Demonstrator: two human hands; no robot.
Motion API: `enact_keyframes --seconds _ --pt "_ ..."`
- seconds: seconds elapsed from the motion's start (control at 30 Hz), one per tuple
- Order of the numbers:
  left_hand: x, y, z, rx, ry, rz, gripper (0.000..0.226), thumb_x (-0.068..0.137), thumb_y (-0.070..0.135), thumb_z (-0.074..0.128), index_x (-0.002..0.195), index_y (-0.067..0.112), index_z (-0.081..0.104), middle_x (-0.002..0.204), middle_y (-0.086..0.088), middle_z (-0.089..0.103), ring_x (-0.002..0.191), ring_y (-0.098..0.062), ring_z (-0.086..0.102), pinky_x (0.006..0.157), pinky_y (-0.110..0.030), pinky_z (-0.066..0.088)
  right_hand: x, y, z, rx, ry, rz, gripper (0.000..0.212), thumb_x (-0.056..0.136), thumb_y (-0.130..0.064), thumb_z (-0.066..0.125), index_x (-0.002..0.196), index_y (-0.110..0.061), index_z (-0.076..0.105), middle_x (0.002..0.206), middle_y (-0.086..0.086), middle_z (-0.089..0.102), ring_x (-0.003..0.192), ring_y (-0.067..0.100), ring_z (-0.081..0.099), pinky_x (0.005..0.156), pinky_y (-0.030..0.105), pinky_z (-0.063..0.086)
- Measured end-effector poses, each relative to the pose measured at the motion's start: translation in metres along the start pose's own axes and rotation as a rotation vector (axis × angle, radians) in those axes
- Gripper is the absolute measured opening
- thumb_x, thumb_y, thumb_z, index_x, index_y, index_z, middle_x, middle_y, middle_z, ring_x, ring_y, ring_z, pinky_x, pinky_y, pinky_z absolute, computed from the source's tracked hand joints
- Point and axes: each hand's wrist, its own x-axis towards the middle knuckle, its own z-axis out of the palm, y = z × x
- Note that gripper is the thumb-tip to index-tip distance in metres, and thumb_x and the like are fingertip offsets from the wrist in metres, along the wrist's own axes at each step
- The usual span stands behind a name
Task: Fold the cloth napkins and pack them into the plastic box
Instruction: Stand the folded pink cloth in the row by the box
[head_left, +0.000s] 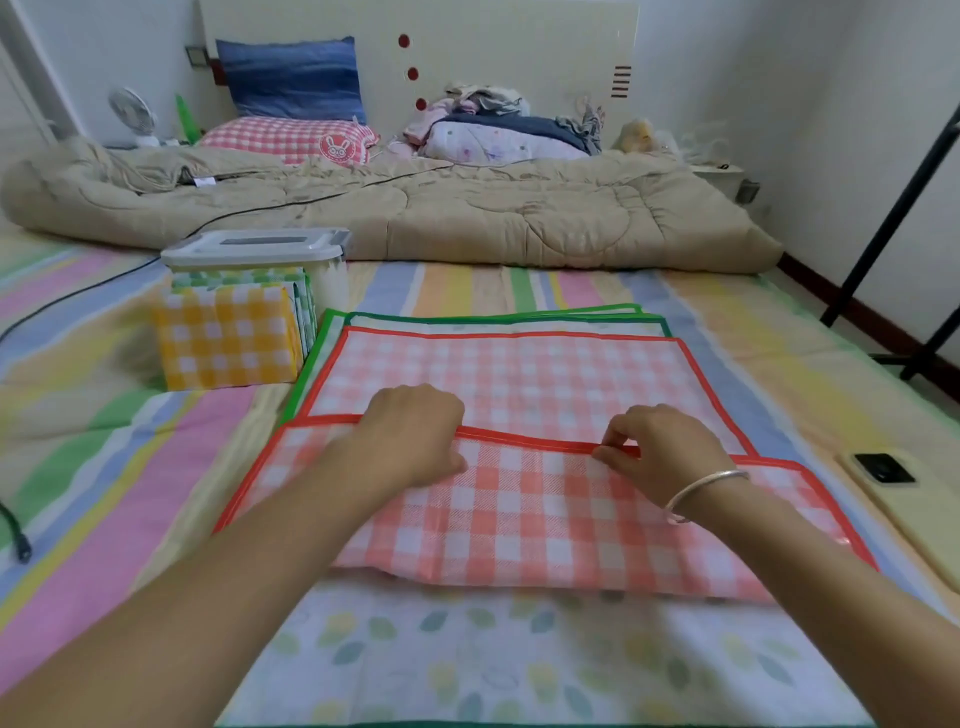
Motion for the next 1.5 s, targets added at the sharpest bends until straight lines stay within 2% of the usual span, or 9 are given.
enact_keyframes --seconds 0.07,0.17,0.27,0.47,1.1,1.17,1.27,1.37,1.5 --pt "0.004 -0.002 0.021 -0.093 0.124 -0.003 0.045 0.094 0.045 0.061 0.13 0.02 0.05 0.127 -0.001 0.057 0.111 -0.023 0.055 0.094 -0.035 0.042 0.016 0.002 0.015 0.06 0.016 0.05 0.023 0.095 -0.043 0.056 0.098 -0.023 0.068 0.096 -0.007 0.063 0.092 0.014 0.054 0.076 0.028 0.046" --pt "-0.006 -0.004 0.051 -0.286 0.325 0.063 0.063 0.099 0.049 0.05 0.153 0.026 0.028 0.161 0.003 0.025 0.144 -0.018 0.03 0.122 -0.032 0.014 0.03 0.003 0.032 0.119 0.034 0.105 0.024 0.094 -0.041 0.058 0.1 -0.021 0.07 0.102 -0.004 0.065 0.1 0.018 0.056 0.081 0.03 0.047" --pt "-0.025 -0.006 0.066 -0.332 0.186 0.144 0.069 0.095 0.069 0.012 0.155 0.037 0.022 0.164 0.016 0.011 0.151 -0.006 0.01 0.124 -0.031 -0.006 0.035 0.004 0.045 0.133 0.042 0.107 0.022 0.093 -0.041 0.059 0.099 -0.023 0.07 0.103 -0.004 0.065 0.099 0.016 0.055 0.079 0.027 0.045" --pt "-0.036 -0.017 0.092 -0.205 0.042 0.105 0.105 0.066 0.075 -0.037 0.158 0.04 -0.002 0.162 0.015 -0.017 0.149 -0.003 -0.021 0.124 -0.041 -0.01 0.038 0.005 0.055 0.128 0.074 0.105 0.019 0.093 -0.04 0.06 0.097 -0.024 0.07 0.101 -0.006 0.062 0.096 0.015 0.051 0.076 0.027 0.044" --pt "-0.032 -0.014 0.134 -0.196 0.182 0.065 0.077 0.093 0.07 -0.01 0.158 0.032 0.005 0.165 0.005 -0.006 0.152 -0.014 -0.015 0.119 -0.045 -0.004 0.037 0.0 0.063 0.113 0.094 0.134 0.024 0.092 -0.04 0.061 0.108 -0.022 0.066 0.109 -0.002 0.063 0.101 0.017 0.05 0.086 0.028 0.047" --pt "-0.032 -0.013 0.136 -0.202 0.163 0.074 0.084 0.083 0.072 -0.021 0.156 0.034 -0.007 0.161 0.009 -0.021 0.148 -0.012 -0.026 0.12 -0.046 -0.009 0.032 -0.017 0.055 0.083 0.067 0.139 0.035 0.093 -0.041 0.057 0.124 -0.025 0.057 0.127 -0.002 0.057 0.115 0.019 0.048 0.097 0.031 0.041" --pt "-0.031 -0.013 0.134 -0.215 0.19 0.073 0.088 0.083 0.072 -0.021 0.158 0.033 0.002 0.163 0.008 -0.012 0.15 -0.013 -0.022 0.119 -0.046 -0.007 0.008 -0.064 0.053 0.105 -0.091 0.002 0.064 0.088 -0.068 0.03 0.142 -0.035 0.038 0.152 -0.008 0.034 0.142 0.021 0.026 0.119 0.045 0.015" --pt "-0.029 -0.014 0.136 -0.2 0.181 0.067 0.079 0.091 0.066 -0.012 0.159 0.03 0.009 0.165 0.005 -0.003 0.15 -0.015 -0.016 0.119 -0.047 -0.006 -0.02 -0.105 0.069 0.042 -0.1 -0.105 0.088 0.078 -0.072 -0.013 0.151 -0.039 0.023 0.163 -0.003 0.012 0.15 0.023 -0.004 0.116 0.056 -0.012" --pt "-0.03 -0.014 0.134 -0.172 0.133 0.083 0.09 0.076 0.072 -0.029 0.156 0.036 -0.013 0.16 0.01 -0.026 0.147 -0.01 -0.029 0.122 -0.045 -0.01 -0.027 -0.098 0.092 0.03 -0.263 -0.022 0.096 0.058 -0.073 -0.026 0.149 -0.043 -0.018 0.157 -0.008 -0.03 0.14 0.019 -0.034 0.103 0.057 -0.031"
